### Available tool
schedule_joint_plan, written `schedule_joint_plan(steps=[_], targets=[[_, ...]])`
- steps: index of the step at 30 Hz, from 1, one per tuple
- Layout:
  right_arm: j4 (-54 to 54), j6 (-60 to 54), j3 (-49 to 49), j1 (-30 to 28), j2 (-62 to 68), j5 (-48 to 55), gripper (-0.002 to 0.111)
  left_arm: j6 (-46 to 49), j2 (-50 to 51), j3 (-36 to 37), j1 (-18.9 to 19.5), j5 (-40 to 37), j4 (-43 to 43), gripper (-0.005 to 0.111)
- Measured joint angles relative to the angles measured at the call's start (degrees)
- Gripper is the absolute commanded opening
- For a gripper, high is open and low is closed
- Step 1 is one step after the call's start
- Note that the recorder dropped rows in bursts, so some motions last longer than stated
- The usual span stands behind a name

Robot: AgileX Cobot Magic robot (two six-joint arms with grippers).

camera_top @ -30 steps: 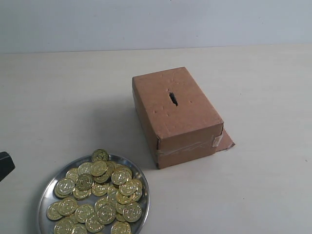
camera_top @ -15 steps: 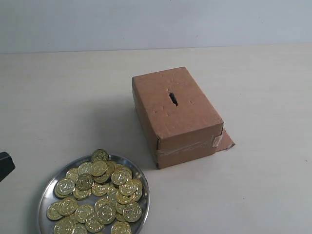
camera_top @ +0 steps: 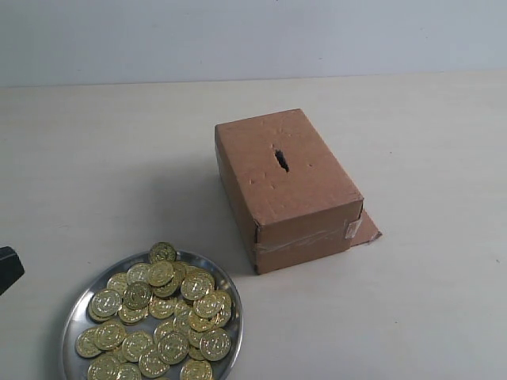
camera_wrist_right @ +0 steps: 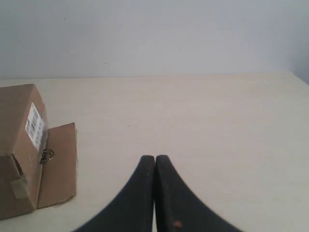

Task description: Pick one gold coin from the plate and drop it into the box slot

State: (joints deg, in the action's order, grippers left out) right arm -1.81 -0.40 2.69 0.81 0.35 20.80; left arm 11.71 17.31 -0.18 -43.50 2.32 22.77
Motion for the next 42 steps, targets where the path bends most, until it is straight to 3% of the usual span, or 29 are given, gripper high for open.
schedule_joint_plan(steps=[42], targets=[[2.68, 3.35, -2.44, -0.92, 0.00, -4.28, 0.000, 0.00, 0.00, 0.00, 0.00, -0.14, 0.00, 0.000]])
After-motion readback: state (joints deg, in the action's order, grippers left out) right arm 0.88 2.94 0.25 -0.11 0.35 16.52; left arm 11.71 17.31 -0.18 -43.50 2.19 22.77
